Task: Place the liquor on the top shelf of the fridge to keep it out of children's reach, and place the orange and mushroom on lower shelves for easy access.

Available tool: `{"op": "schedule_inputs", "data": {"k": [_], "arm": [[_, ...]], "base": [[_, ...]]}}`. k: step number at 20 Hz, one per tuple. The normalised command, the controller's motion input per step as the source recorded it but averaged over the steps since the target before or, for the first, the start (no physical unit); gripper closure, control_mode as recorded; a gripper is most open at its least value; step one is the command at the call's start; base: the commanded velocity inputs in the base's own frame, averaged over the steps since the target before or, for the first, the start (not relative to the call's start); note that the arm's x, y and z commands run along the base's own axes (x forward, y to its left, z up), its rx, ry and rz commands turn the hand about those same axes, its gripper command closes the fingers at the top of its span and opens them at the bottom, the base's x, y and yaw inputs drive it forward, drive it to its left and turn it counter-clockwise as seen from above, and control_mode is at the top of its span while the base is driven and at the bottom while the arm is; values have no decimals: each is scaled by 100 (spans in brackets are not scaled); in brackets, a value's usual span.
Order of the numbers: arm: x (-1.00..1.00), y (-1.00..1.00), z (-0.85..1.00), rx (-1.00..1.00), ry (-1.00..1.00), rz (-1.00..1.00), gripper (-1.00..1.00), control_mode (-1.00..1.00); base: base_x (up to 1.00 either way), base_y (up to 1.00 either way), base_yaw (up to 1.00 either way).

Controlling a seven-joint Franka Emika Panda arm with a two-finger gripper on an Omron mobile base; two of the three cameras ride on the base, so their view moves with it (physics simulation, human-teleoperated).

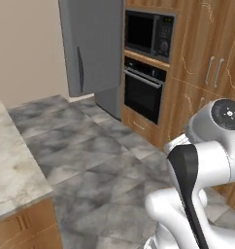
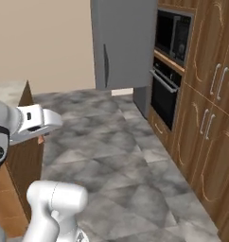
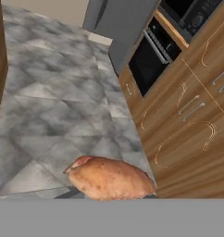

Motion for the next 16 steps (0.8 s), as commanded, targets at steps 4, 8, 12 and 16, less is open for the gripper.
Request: {"op": "schedule_inputs", "data": {"k": [4, 8, 12, 16], "arm": [[0, 0, 0, 0, 0, 0, 100, 100], [0, 0, 0, 0, 0, 0, 100, 100], [0, 0, 0, 0, 0, 0, 100, 100], [0, 0, 0, 0, 0, 0, 100, 100]], "base": [[100, -22, 17], [100, -2, 27], [100, 6, 32], [100, 24, 37]]}}
